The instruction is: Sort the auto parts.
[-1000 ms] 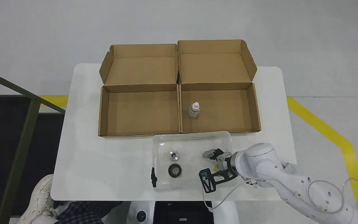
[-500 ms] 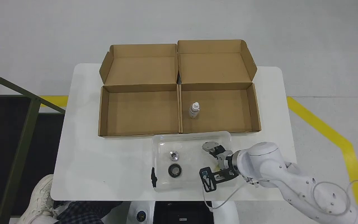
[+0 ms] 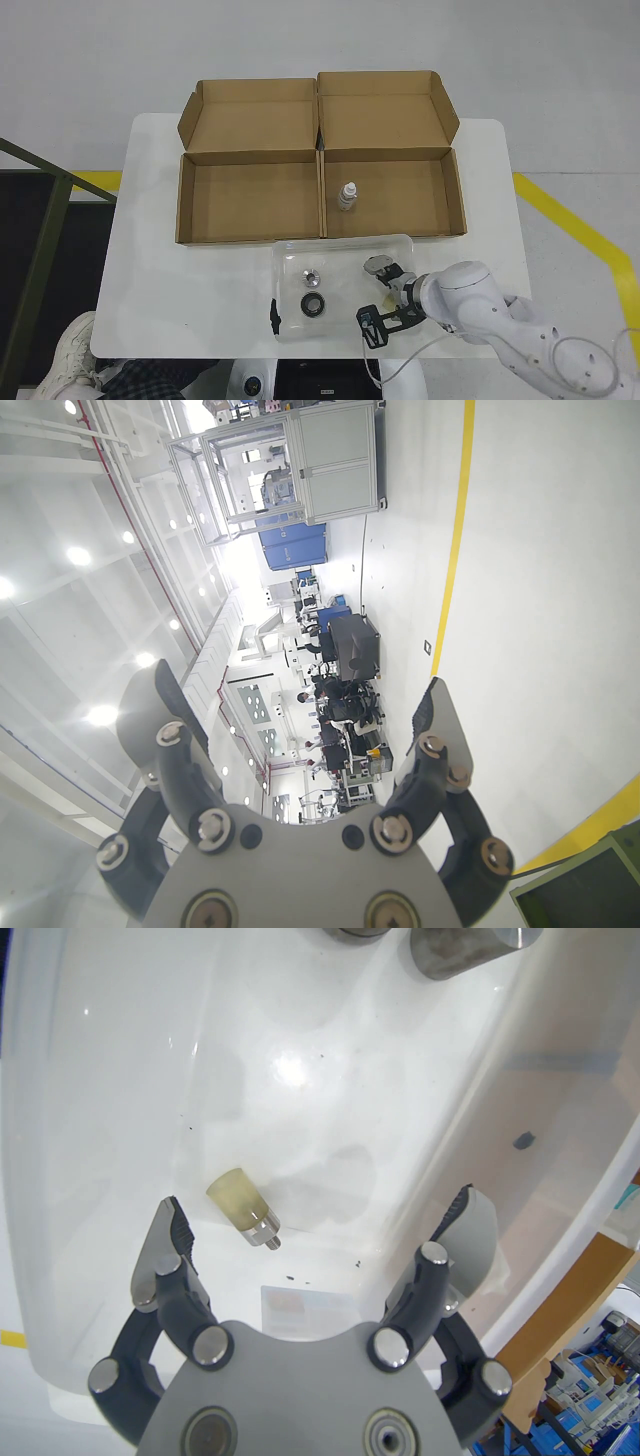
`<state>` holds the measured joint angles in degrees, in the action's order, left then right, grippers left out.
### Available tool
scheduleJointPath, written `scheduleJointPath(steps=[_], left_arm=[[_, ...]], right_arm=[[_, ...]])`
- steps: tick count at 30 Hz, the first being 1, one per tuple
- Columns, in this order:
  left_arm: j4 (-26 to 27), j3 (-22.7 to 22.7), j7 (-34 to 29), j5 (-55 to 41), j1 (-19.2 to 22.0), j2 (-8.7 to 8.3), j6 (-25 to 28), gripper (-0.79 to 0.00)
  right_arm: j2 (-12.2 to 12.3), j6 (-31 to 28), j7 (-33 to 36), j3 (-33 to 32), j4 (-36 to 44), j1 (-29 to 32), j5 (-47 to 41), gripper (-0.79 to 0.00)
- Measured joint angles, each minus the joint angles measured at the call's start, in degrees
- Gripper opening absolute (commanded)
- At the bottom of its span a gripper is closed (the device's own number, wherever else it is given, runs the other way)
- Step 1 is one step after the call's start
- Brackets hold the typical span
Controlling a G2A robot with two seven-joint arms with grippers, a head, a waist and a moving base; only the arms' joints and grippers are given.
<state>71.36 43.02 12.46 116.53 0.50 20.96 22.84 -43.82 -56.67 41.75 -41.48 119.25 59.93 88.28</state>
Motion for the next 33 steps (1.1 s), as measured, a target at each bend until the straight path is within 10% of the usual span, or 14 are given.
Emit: scheduleJointPath(steps=[33], left_arm=[[0.0,0.0,0.0,0.0,0.0,0.00,0.0,0.000]], right_arm=[[-2.5,4.4,-2.7,-0.3,-1.3,1.3,8.0,0.000]])
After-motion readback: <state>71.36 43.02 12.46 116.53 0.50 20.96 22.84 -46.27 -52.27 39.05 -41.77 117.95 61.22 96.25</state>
